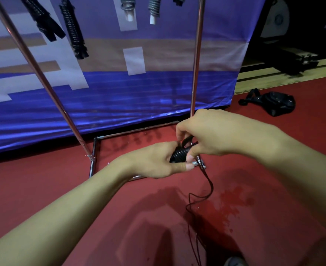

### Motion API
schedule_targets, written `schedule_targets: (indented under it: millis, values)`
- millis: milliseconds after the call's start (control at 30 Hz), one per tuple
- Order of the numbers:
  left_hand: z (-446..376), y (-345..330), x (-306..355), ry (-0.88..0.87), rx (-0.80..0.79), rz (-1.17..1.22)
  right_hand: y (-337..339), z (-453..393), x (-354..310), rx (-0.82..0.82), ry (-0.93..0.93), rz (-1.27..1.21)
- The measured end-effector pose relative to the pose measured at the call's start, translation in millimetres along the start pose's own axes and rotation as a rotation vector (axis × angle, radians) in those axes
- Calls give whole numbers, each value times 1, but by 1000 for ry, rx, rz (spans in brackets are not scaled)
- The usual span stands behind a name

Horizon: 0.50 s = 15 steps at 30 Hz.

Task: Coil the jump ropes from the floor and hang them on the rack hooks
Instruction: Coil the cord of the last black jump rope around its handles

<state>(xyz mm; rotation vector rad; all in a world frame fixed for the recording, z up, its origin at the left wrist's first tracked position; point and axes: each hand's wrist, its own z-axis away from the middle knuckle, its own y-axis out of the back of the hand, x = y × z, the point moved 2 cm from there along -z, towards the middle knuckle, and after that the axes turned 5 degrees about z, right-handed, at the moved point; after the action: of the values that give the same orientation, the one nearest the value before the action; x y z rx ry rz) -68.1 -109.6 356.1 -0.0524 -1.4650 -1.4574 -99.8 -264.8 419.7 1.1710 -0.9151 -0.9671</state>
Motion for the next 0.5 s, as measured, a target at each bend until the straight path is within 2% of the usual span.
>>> schedule_targets:
  millis: [233, 367, 433, 500]
  values:
    - [-4, 15, -5, -43, 155, -24, 3, 2, -15, 197, -73, 131]
    - [-5, 21, -1, -81, 278, -70, 9, 9, -27, 274, -200, 247]
    - [-4, 25, 0, -74, 340, -69, 12, 7, -25, 274, -247, 221]
    - [-4, 28, -2, -35, 357, -76, 9, 3, -17, 254, -270, 78]
